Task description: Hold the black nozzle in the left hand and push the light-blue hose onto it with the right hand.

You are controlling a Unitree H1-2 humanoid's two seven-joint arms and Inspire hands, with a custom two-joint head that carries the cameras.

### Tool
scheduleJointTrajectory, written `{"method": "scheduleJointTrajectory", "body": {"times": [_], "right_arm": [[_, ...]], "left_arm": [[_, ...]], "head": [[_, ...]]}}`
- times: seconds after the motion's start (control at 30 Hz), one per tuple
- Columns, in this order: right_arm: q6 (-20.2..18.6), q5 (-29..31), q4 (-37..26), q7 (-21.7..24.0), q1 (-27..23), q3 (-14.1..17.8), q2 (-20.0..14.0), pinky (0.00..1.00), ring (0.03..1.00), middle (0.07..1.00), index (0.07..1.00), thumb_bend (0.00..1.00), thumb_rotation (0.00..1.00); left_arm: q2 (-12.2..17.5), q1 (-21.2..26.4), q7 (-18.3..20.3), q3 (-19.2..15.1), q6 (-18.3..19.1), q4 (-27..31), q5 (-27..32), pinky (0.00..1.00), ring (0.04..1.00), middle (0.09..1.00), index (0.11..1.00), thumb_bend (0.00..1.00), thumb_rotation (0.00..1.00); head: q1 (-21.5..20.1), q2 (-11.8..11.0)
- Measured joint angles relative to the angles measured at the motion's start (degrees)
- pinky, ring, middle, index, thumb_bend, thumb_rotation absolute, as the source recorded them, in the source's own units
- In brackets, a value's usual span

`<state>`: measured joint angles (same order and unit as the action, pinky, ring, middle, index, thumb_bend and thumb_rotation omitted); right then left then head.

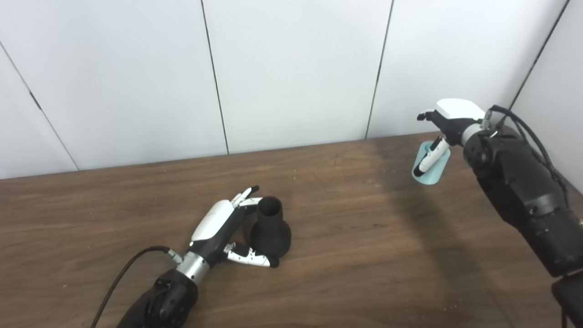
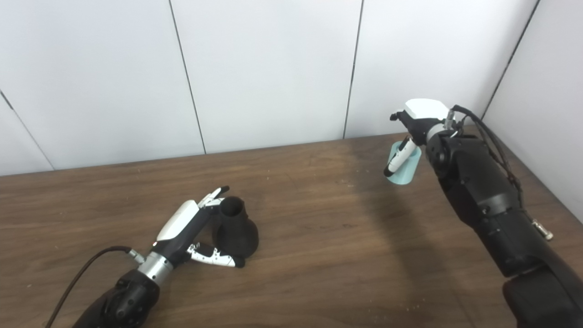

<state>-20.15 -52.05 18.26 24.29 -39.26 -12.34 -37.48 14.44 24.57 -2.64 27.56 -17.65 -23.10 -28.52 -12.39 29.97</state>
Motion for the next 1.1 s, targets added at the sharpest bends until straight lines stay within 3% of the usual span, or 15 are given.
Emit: {"method": "scheduleJointTrajectory", "body": {"times": [0.63,0.8,1.1], "right_arm": [[0.5,1.8,0.1,-0.1,0.0,0.0,0.0,0.65,0.865,0.89,0.87,1.0,0.28],[0.5,1.9,0.2,-0.1,0.0,-0.3,-0.1,0.63,0.829,0.861,0.867,1.0,0.27],[0.6,1.8,0.6,-1.0,-0.1,-1.5,-0.8,0.57,0.732,0.798,0.83,1.0,0.12]], "left_arm": [[0.2,0.7,-1.9,0.7,-1.6,-0.9,-1.9,1.0,1.0,0.803,0.487,0.52,0.07],[0.2,0.7,-2.1,0.7,-1.6,-1.0,-1.9,1.0,1.0,0.803,0.487,0.52,0.07],[0.1,0.8,-2.0,0.7,-1.6,-1.1,-1.9,1.0,1.0,0.803,0.487,0.52,0.07]], "head": [[0.1,0.0],[0.3,0.0],[0.4,0.1]]}}
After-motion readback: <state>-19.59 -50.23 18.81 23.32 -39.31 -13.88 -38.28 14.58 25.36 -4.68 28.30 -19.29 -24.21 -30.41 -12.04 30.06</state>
